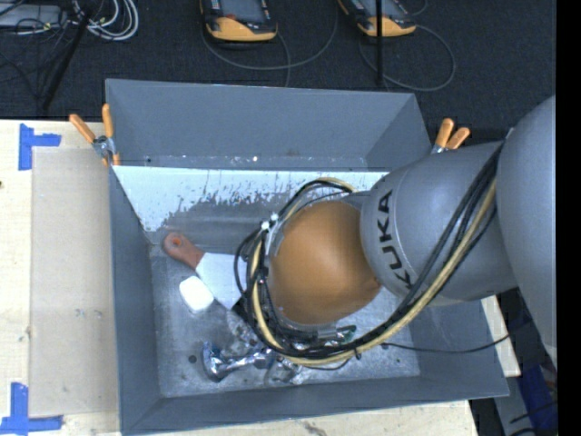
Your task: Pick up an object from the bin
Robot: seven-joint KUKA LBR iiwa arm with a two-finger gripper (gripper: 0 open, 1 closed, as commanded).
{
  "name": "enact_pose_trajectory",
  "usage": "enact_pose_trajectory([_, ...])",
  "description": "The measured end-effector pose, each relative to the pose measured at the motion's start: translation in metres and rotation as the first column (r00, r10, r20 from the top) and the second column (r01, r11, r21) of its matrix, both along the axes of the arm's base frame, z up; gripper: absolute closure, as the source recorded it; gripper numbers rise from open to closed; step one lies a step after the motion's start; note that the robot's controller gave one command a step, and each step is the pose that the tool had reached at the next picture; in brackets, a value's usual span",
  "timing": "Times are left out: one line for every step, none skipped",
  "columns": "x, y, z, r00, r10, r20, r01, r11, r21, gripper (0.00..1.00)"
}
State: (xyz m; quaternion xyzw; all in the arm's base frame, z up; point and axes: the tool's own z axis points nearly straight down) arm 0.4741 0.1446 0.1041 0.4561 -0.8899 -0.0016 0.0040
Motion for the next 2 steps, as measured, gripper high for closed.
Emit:
enact_pose_trajectory([0.001,0.0,0.02,1.0,0.0,0.004,0.0,1.0,0.001,1.0])
enact_pose_trajectory([0.002,0.0,0.037,1.0,0.0,0.007,0.0,1.0,0.001,1.0])
